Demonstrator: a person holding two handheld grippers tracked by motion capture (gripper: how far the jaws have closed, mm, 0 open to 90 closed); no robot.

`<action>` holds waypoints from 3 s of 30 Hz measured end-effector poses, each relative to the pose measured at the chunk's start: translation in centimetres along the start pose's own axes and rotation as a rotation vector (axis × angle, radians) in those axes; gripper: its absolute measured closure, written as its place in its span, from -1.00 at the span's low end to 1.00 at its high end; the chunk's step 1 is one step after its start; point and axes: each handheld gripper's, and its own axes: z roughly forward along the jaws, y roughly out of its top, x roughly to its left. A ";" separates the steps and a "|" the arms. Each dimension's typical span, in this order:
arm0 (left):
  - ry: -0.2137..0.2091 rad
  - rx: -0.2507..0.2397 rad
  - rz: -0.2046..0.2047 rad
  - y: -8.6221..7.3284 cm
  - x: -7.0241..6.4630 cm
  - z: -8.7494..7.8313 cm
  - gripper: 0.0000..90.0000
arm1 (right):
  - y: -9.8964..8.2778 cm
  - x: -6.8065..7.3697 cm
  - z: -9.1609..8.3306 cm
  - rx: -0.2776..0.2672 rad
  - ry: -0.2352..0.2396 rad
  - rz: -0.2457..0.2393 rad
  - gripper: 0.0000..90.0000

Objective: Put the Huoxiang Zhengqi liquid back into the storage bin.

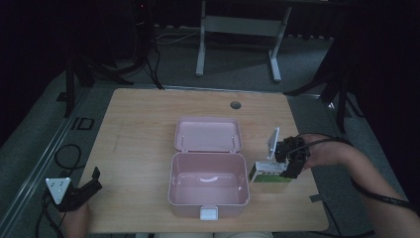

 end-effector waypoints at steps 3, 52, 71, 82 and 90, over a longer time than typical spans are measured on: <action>-0.001 0.001 0.000 0.0 0.0 0.0 -0.95 | -0.2 -1.1 0.8 0.017 -0.006 -0.001 -0.17; -0.008 0.017 0.006 0.0 -0.1 0.1 -0.95 | 0.4 -1.2 3.1 0.063 0.087 0.007 0.39; -0.007 0.015 -0.003 0.0 0.0 0.1 -0.95 | 1.8 2.0 -7.2 0.060 0.073 0.029 0.40; -0.011 0.022 -0.003 0.0 0.0 0.1 -0.95 | 5.1 3.4 -10.2 0.060 0.045 -0.018 0.40; -0.012 0.017 -0.005 0.0 0.0 0.1 -0.95 | 9.1 3.7 -9.6 0.065 0.066 -0.050 0.39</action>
